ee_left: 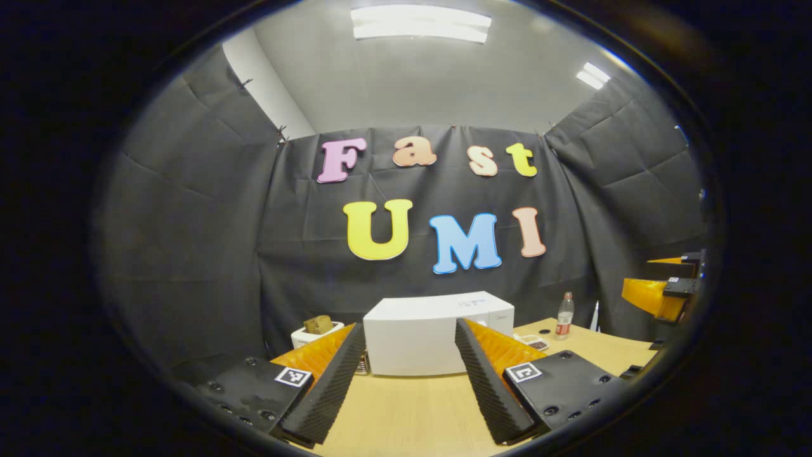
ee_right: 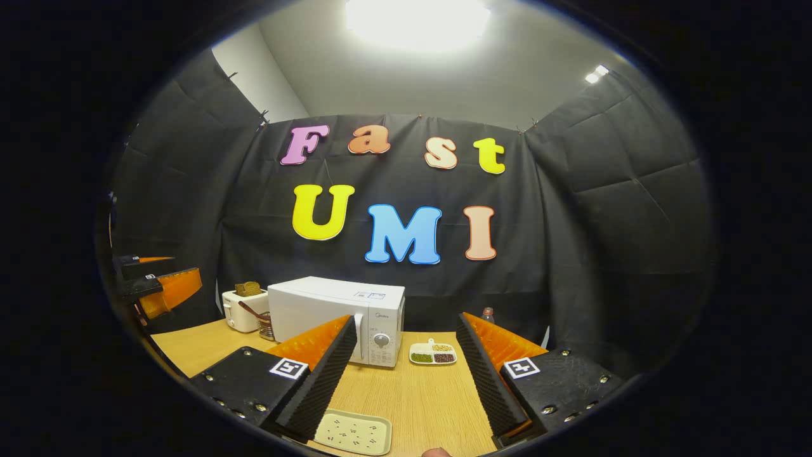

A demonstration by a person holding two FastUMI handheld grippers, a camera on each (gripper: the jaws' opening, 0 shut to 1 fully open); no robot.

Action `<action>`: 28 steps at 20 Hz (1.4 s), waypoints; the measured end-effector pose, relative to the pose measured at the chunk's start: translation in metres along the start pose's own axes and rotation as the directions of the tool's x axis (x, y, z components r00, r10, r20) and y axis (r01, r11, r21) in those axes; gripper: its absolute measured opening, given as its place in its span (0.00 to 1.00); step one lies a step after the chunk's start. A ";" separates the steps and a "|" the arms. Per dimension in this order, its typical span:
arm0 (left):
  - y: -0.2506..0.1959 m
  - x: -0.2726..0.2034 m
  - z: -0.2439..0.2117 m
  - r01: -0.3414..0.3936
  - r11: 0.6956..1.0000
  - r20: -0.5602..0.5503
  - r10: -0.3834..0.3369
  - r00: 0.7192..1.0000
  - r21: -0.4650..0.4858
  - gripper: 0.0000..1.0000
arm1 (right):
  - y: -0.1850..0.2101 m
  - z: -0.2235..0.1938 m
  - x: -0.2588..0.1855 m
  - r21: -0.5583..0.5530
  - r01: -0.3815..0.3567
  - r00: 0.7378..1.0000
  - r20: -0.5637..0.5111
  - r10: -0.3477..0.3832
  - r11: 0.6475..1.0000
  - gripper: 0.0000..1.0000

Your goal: Open the microwave oven with the left hand, put the food in, and close the microwave oven.

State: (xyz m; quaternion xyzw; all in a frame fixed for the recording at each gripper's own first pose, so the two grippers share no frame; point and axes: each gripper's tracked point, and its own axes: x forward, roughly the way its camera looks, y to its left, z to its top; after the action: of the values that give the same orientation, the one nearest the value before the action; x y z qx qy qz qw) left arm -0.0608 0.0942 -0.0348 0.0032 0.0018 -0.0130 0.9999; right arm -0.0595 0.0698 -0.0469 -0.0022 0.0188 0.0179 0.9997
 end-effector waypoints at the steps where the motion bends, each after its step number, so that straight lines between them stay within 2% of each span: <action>1: 0.000 0.000 -0.001 0.001 1.000 -0.005 -0.001 1.000 -0.004 0.98 | 0.001 0.001 0.000 0.000 -0.005 1.000 0.003 0.005 1.000 0.96; 3: 0.004 0.001 -0.002 -0.005 1.000 -0.011 0.005 1.000 -0.003 0.98 | 0.002 0.005 -0.001 0.002 -0.005 1.000 0.016 0.005 1.000 0.96; 5: 0.009 0.001 0.001 -0.014 1.000 -0.008 0.014 1.000 0.009 0.93 | 0.001 0.010 -0.001 0.007 -0.004 1.000 0.026 0.003 1.000 0.96; 9: 0.017 -0.003 0.004 -0.037 0.999 0.006 0.037 0.999 -0.002 0.93 | -0.003 0.014 0.003 0.003 0.004 0.999 0.033 -0.004 1.000 0.96; 12: 0.024 -0.004 0.006 -0.050 0.999 0.007 0.050 0.999 0.010 0.97 | -0.002 0.016 0.005 0.016 0.006 0.999 0.034 -0.007 1.000 0.96; 16: 0.026 -0.004 0.010 -0.052 0.999 0.016 0.052 0.999 0.011 0.93 | -0.001 0.019 0.006 0.018 0.005 0.999 0.044 -0.006 1.000 0.96; 21: 0.023 -0.007 0.011 -0.055 0.998 0.021 0.055 0.998 0.010 0.97 | -0.003 0.020 0.008 0.026 0.004 0.999 0.049 -0.005 1.000 0.96; 28: 0.017 -0.010 0.021 -0.056 0.998 0.042 0.056 0.998 0.007 0.94 | 0.001 0.029 0.011 0.025 -0.012 0.998 0.063 0.011 1.000 0.96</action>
State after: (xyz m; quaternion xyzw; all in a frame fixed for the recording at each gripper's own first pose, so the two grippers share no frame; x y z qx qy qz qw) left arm -0.0707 0.1112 -0.0139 0.0069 -0.0193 0.0151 0.9997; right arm -0.0471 0.0714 -0.0183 0.0111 -0.0125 0.0234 0.9996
